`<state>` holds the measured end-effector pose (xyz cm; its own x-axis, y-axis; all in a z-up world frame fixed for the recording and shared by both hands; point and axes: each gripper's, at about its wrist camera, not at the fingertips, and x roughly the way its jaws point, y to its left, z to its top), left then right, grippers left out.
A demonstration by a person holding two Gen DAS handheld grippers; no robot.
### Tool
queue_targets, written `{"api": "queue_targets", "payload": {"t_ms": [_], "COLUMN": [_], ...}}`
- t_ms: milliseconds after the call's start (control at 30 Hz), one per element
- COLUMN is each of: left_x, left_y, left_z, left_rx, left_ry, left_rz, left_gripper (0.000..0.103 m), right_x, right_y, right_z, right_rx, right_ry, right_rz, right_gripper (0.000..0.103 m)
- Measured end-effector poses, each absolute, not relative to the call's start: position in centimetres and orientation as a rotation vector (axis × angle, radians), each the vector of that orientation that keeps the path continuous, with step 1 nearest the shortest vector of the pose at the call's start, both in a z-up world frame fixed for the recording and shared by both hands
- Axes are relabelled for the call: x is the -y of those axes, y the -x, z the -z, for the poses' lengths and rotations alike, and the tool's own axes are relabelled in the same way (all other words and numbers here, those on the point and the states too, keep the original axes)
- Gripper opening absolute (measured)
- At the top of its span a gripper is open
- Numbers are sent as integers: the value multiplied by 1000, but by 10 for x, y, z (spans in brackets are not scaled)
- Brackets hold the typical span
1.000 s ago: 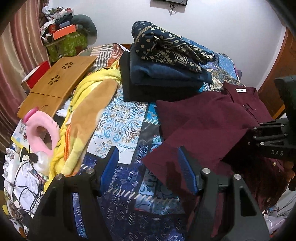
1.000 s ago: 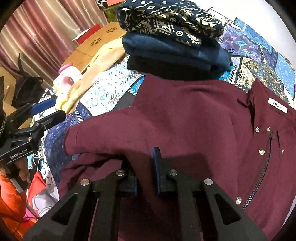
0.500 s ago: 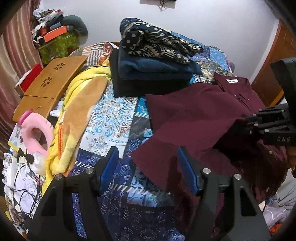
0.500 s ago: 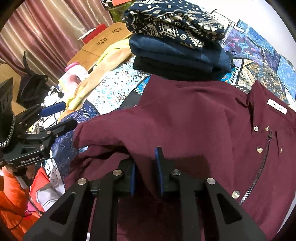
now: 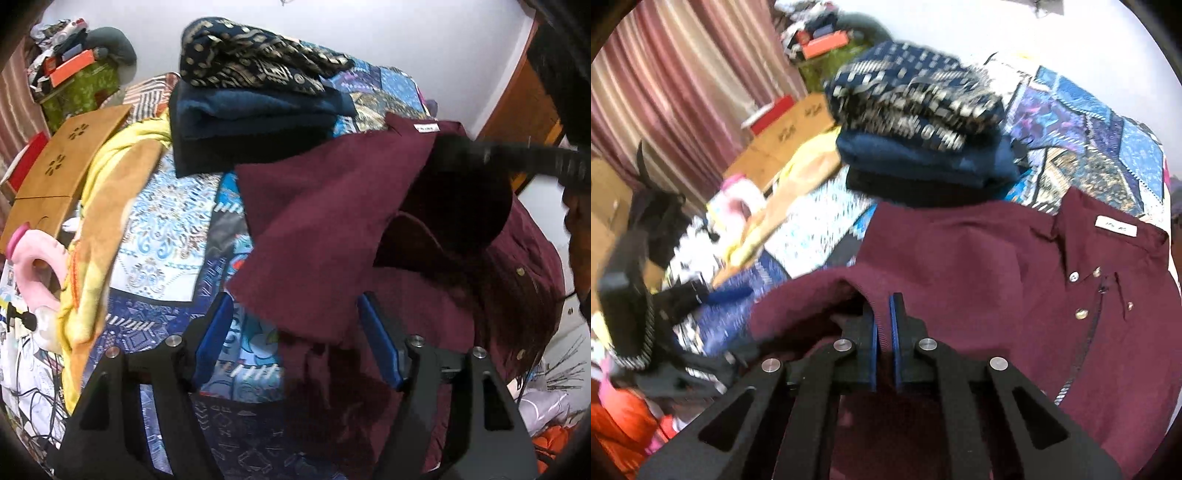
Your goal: Fold large clothes
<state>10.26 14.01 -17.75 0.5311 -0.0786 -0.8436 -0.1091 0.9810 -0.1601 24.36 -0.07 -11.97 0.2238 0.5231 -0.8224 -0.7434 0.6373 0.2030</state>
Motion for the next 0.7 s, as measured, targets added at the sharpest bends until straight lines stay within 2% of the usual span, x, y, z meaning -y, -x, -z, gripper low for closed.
{"api": "queue_targets", "payload": {"t_ms": [233,433,467,533,700], "left_x": [-145,-181,-186,-189,-181], "left_y": [-117,-114,-112,-110,-113], "left_z": [207,230,233,236,241], "left_rx": [-1093,-1141,-1144,-1143,-1160], "left_ry": [160,283,318,353,321], "left_rz": [-112,-230,-227,-222,-224], "left_gripper": [72,73,74,82,82], "right_x": [43,127,140,171,224], "right_y": [-264,-277,-277,-277,-270], "right_z": [91,74,76,87,140], "right_rx": [-923,-869,-871,-888,-1006], "right_ry": [124,-111,-143,-212,-348], "right_rz": [-742,-546,-513,-439,-323], "right_gripper": [5,5,5,5,5]}}
